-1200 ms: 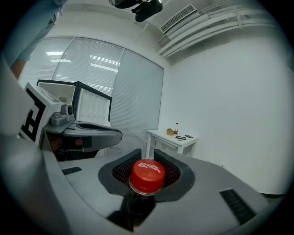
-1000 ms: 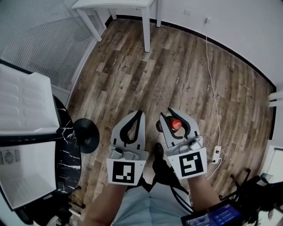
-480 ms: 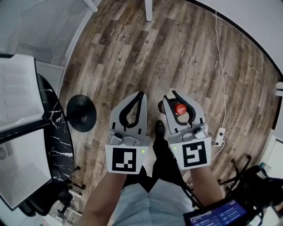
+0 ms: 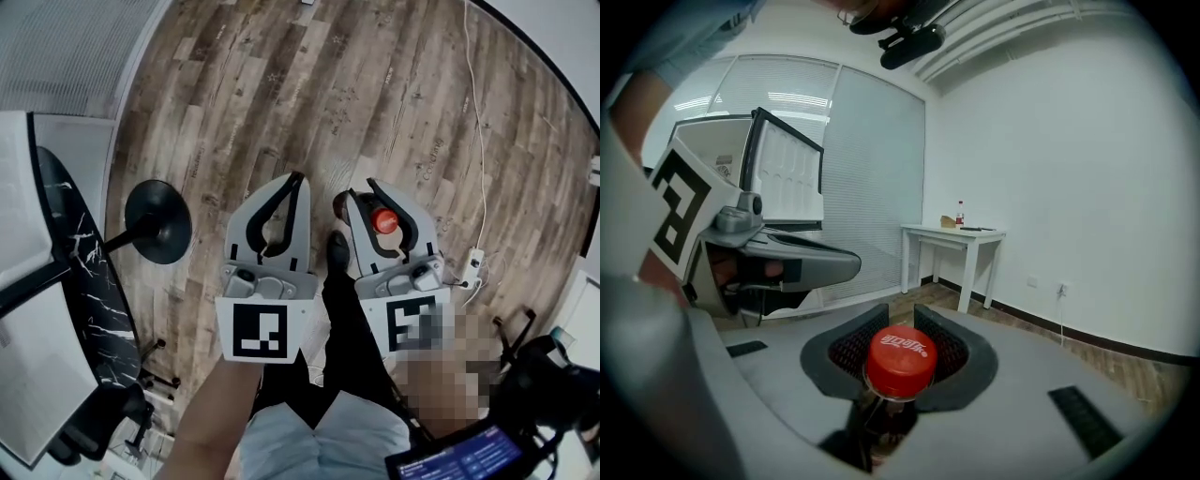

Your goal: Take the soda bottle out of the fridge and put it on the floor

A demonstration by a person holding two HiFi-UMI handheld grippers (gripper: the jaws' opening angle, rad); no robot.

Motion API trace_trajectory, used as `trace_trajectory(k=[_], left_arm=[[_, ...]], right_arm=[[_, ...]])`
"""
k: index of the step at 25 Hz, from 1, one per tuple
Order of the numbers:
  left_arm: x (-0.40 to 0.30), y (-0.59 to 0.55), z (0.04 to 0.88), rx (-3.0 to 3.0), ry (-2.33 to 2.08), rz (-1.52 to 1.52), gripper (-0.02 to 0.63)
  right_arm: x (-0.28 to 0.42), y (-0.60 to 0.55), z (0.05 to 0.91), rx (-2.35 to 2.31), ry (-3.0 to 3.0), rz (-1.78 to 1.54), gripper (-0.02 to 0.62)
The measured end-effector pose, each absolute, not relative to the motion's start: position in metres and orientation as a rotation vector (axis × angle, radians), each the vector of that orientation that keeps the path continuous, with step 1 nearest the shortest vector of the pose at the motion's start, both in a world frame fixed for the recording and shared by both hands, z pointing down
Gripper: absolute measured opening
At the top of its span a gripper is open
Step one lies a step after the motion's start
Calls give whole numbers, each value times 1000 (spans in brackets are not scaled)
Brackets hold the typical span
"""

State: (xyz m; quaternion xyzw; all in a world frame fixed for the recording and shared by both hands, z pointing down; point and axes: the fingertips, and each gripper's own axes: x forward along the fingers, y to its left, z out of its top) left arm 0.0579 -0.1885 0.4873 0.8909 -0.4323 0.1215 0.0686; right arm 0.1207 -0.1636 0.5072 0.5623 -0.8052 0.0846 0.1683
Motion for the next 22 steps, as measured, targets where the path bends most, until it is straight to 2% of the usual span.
trace_trajectory(k=[22], left_arm=[[61,-197,654,2636,-1226,428,15]], right_arm=[[128,-172,678,1622,-2250,301,98]])
